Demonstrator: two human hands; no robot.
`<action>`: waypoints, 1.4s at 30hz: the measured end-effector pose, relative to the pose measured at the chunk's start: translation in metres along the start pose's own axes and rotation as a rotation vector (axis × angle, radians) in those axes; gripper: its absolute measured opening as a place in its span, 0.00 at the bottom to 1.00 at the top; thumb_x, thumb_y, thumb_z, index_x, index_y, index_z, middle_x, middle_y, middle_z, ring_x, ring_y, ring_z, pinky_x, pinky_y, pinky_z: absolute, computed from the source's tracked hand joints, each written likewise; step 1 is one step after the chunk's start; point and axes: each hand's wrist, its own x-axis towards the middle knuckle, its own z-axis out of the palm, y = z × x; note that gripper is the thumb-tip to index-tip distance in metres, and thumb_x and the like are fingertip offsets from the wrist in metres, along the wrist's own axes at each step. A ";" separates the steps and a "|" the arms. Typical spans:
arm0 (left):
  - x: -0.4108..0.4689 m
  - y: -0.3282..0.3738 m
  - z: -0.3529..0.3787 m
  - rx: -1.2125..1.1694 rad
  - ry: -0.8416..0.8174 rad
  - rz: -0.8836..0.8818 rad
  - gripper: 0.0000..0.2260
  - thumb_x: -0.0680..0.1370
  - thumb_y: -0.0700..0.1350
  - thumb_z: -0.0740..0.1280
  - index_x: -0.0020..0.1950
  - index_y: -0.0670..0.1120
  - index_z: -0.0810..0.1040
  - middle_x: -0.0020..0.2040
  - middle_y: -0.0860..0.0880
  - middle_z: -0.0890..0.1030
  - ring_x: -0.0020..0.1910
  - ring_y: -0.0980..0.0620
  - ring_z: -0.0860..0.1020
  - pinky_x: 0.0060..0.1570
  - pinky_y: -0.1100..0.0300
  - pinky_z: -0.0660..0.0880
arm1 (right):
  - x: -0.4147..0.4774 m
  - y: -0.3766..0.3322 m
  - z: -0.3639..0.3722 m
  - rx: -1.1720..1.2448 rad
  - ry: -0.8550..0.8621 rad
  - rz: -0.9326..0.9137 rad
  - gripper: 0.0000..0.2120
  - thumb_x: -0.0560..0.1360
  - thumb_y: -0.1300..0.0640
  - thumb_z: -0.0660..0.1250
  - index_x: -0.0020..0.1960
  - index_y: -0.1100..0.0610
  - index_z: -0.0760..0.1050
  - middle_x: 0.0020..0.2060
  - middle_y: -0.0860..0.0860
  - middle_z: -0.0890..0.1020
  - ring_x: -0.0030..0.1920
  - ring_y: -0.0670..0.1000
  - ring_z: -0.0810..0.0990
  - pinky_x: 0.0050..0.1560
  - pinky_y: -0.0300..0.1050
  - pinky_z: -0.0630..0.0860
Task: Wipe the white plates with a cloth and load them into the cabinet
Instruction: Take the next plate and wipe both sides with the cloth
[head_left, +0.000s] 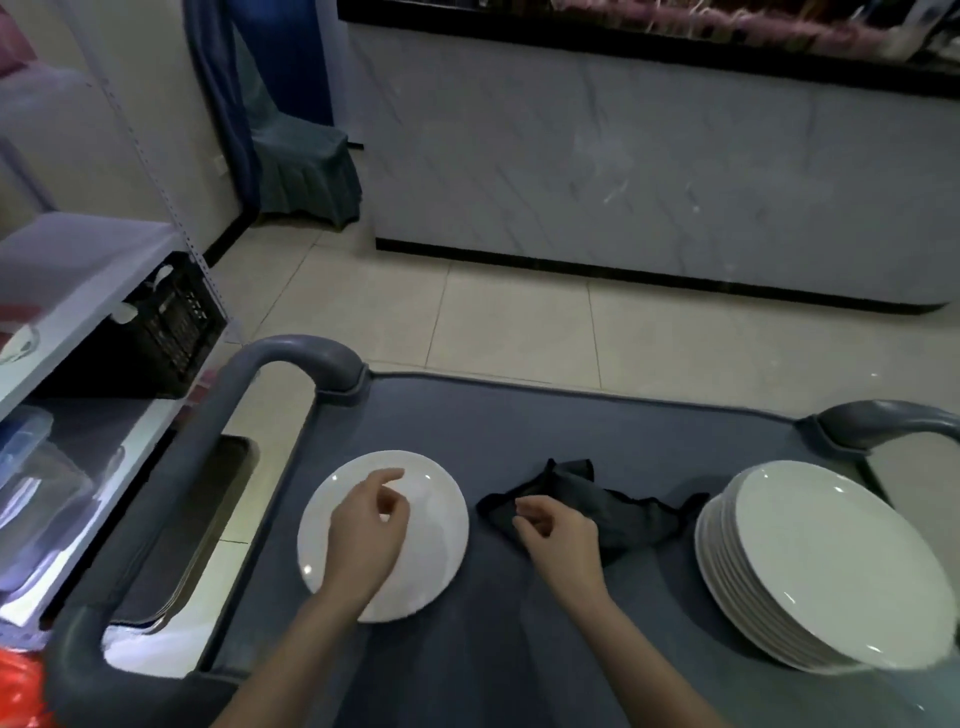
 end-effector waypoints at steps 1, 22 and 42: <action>0.000 0.014 0.012 -0.030 -0.045 0.032 0.12 0.77 0.39 0.66 0.59 0.50 0.80 0.46 0.56 0.81 0.45 0.59 0.78 0.46 0.69 0.69 | 0.000 0.004 -0.018 -0.010 0.037 -0.012 0.09 0.75 0.58 0.71 0.55 0.54 0.83 0.43 0.41 0.83 0.45 0.37 0.80 0.49 0.30 0.76; -0.094 0.203 0.257 -0.048 -0.429 0.163 0.15 0.74 0.44 0.72 0.59 0.53 0.77 0.51 0.51 0.76 0.44 0.56 0.77 0.46 0.63 0.71 | -0.019 0.181 -0.322 -0.300 0.332 0.299 0.31 0.69 0.51 0.76 0.70 0.53 0.71 0.53 0.51 0.68 0.55 0.54 0.73 0.53 0.43 0.71; -0.089 0.208 0.240 -0.265 -0.318 -0.035 0.18 0.71 0.34 0.72 0.58 0.49 0.81 0.48 0.49 0.84 0.45 0.50 0.83 0.51 0.52 0.81 | 0.001 0.182 -0.320 0.335 0.267 0.221 0.16 0.72 0.58 0.74 0.58 0.54 0.78 0.44 0.52 0.82 0.41 0.49 0.79 0.38 0.42 0.74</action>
